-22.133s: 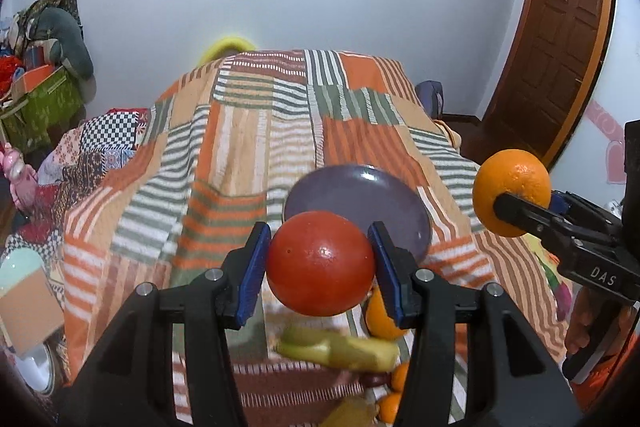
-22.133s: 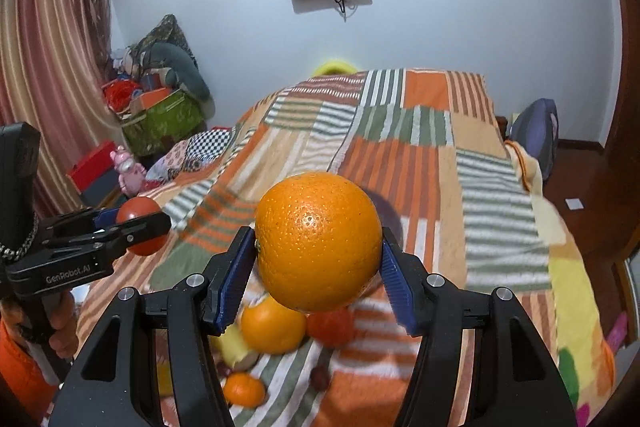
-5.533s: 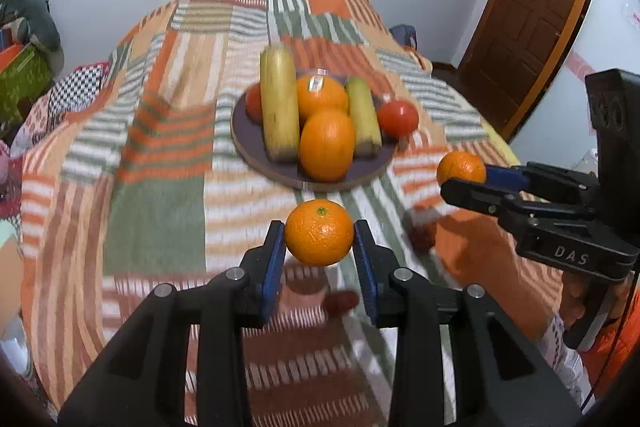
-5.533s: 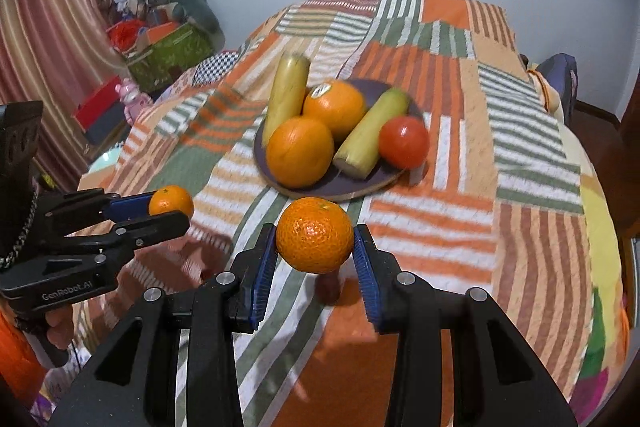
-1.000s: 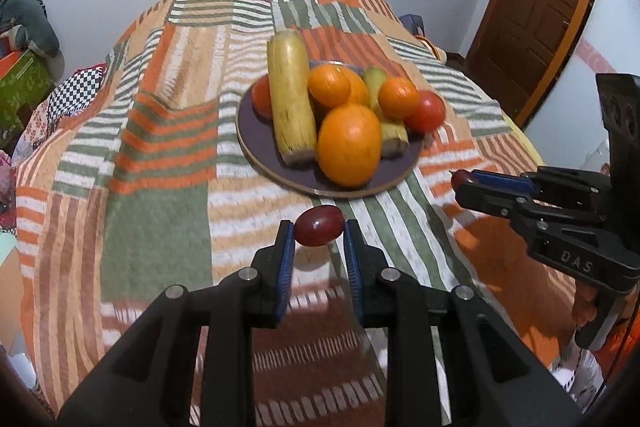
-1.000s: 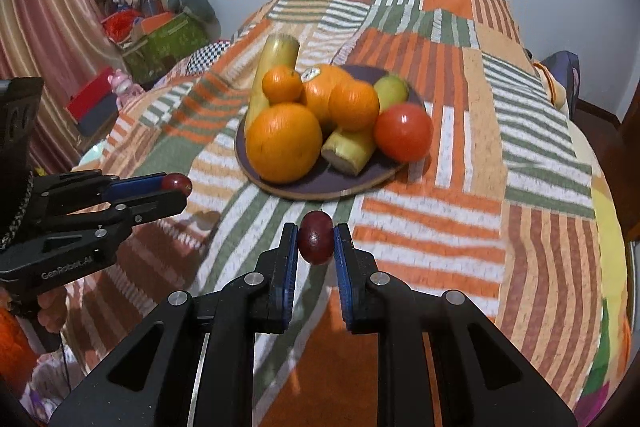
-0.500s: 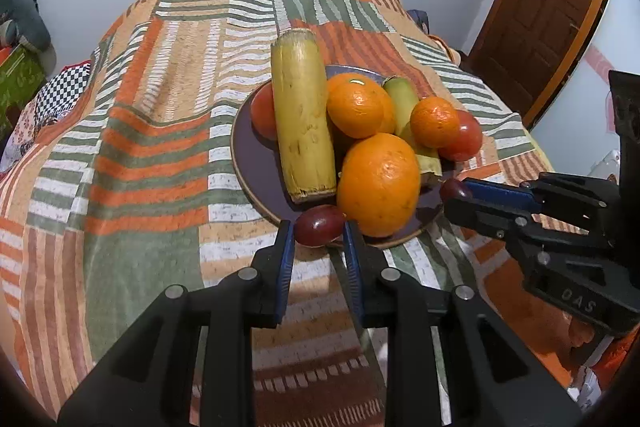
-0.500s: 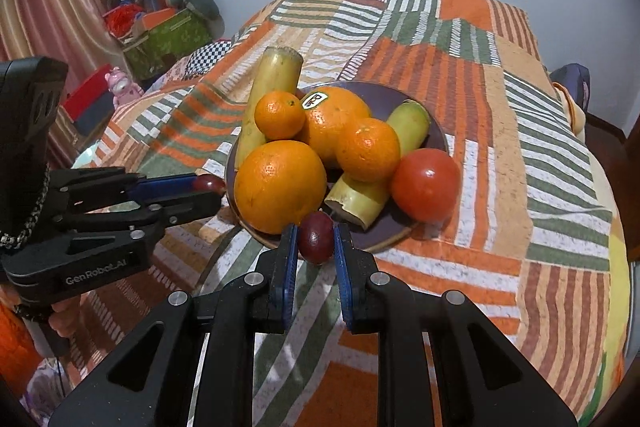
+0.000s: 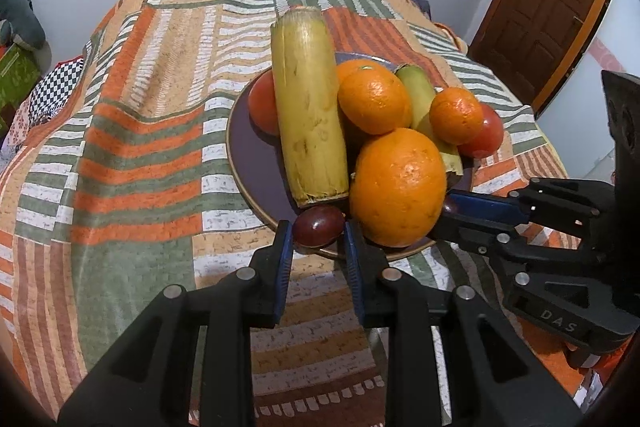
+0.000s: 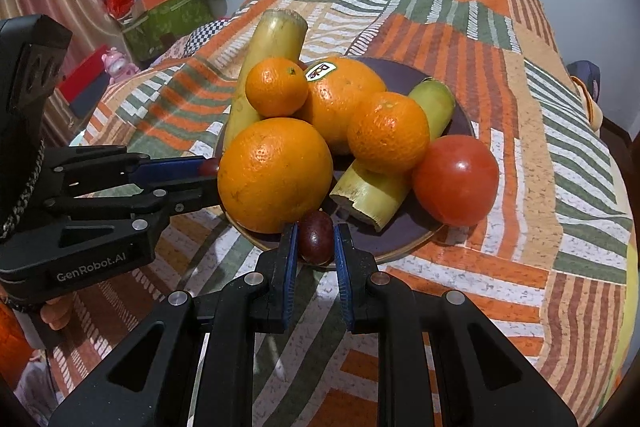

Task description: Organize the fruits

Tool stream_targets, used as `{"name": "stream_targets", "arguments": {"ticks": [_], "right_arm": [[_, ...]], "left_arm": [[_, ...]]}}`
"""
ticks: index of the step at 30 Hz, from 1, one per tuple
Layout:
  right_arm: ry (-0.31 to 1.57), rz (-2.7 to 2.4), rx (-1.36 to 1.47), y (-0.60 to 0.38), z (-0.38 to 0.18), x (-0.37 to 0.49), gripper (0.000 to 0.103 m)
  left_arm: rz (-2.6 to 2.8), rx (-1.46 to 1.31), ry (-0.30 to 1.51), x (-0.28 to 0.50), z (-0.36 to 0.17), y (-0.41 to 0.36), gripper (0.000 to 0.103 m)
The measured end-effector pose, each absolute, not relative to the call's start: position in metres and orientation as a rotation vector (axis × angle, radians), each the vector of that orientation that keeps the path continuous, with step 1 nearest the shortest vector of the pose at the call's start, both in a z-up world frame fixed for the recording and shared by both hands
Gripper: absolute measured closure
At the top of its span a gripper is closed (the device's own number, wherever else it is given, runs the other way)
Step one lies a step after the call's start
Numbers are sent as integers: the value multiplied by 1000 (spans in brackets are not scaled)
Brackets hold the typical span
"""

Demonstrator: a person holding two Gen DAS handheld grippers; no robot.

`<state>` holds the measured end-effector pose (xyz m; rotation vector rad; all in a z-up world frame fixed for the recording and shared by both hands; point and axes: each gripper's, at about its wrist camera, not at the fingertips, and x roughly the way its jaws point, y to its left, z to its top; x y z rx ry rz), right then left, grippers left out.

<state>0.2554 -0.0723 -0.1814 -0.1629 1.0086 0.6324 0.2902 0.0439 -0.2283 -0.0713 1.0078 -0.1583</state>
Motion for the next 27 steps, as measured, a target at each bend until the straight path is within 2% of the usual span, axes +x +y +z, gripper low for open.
{"name": "stream_targets", "arguments": {"ticks": [2, 5, 8, 14, 20, 27], "right_arm": [[1019, 638, -166, -71, -182, 256, 85], [1018, 641, -192, -69, -181, 255, 80], [1018, 644, -187, -70, -178, 254, 73], [982, 624, -152, -80, -160, 246, 73], [854, 585, -114, -99, -106, 226, 73], [640, 562, -81, -118, -28, 177, 73]], "left_arm": [[-138, -66, 1014, 291, -229, 45, 66], [-133, -74, 1019, 292, -230, 47, 62], [-135, -84, 1014, 287, -226, 49, 62], [-124, -86, 945, 264, -196, 49, 62], [-110, -107, 805, 228, -135, 50, 62], [-63, -86, 559, 162, -46, 42, 62]]}}
